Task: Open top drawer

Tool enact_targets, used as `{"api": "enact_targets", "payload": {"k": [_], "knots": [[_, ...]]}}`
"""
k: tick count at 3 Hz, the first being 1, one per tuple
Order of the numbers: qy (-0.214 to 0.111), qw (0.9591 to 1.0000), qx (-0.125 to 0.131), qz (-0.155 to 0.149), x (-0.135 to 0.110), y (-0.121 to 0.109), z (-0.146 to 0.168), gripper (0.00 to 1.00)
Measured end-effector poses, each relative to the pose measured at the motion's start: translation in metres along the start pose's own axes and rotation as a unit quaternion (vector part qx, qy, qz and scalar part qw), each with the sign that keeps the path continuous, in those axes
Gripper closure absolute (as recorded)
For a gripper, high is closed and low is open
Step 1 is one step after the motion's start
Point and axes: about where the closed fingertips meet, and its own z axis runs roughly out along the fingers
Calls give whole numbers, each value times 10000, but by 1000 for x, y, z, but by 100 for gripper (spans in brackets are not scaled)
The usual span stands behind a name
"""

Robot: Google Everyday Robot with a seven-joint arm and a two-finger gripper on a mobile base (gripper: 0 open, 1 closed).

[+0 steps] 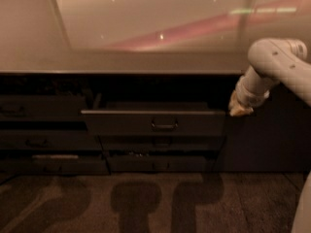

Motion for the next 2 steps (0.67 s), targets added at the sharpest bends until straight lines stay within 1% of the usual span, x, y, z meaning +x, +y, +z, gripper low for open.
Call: {"api": "enact_targets", "payload": {"k": [1,2], "knots": [[-312,9983,419,-251,-7,20,-24,100],[-527,9935,857,-530,-6,72,-28,100]]}}
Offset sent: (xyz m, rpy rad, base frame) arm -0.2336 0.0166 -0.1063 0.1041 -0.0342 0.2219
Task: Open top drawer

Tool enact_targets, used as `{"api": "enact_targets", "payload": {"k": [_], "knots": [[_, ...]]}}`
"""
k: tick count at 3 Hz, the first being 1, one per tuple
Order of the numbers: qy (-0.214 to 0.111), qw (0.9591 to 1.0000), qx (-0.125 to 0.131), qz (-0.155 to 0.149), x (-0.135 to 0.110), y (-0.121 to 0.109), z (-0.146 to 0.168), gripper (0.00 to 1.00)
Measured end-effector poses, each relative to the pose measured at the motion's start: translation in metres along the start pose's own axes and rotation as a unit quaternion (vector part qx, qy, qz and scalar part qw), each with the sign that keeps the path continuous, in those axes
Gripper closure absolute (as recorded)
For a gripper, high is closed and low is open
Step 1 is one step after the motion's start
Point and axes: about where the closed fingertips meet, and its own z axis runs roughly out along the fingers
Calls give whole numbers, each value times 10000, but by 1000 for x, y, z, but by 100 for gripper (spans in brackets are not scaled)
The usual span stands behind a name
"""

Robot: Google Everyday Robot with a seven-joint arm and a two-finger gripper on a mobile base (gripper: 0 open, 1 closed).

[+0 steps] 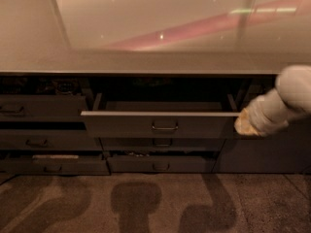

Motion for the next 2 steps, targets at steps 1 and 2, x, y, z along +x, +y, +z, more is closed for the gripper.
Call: {"api": "enact_targets", "payload": {"k": [1,2], "knots": [[-70,9996,-194,-172,3,79,16,100],[-117,9982,-572,-165,0,122,35,81]]}}
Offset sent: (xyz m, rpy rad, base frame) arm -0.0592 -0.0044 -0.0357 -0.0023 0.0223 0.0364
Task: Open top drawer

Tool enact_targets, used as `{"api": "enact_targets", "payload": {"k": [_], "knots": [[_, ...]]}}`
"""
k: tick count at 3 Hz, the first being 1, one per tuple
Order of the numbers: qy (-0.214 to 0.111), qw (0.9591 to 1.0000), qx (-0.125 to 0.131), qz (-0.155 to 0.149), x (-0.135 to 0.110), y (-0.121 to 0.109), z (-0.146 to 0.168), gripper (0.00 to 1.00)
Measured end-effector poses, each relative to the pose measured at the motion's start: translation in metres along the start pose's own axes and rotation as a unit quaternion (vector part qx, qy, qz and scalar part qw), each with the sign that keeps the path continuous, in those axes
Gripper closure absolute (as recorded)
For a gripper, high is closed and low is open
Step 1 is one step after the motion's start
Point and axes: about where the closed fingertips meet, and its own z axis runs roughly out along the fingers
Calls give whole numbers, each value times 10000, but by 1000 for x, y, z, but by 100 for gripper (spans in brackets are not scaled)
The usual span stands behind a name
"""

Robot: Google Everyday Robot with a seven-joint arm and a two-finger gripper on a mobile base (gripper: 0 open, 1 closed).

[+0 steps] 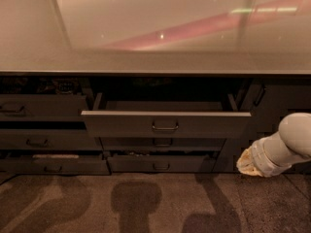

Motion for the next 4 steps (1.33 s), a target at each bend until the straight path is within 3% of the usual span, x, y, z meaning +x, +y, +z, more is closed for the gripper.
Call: {"api": "enact_targets", "payload": {"k": [1,2,3,4], "knots": [[-144,9997,-177,26,-3,-17,2,84],[-661,9972,-329,83,-15,-49,-17,100],[-1141,9933,-74,156,-25,-89,-68,100],[-1171,9930,75,159,-24,-102,-80,100]]}}
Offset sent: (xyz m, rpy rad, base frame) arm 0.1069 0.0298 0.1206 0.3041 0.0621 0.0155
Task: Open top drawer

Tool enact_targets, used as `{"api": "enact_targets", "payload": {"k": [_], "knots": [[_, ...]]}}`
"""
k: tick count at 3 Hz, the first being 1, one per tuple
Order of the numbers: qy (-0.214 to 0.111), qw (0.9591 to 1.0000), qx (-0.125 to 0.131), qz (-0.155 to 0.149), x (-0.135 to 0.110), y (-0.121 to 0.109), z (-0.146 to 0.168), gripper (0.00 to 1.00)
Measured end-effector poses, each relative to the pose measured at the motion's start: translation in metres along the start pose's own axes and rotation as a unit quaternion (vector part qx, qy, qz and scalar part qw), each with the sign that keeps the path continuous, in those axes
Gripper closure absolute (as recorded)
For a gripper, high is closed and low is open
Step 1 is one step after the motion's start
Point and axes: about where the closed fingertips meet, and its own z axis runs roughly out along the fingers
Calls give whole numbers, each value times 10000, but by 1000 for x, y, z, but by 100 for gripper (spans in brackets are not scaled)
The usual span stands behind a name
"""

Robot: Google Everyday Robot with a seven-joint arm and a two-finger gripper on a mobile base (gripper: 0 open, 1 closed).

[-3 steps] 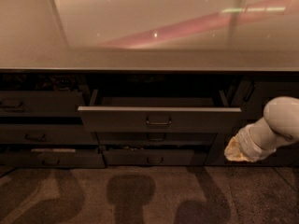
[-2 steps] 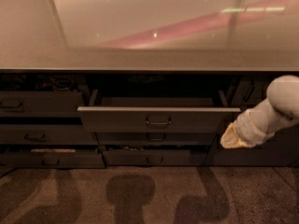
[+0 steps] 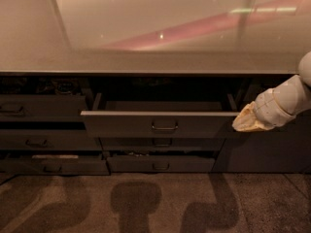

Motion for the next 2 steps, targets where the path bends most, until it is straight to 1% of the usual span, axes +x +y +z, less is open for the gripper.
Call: {"api": "enact_targets", "payload": {"k": [1,2], "knots": [[-14,10000,-44,-31,-1,5,5,100],[-13,10000,-43,-30,-1,5,5,100]]}}
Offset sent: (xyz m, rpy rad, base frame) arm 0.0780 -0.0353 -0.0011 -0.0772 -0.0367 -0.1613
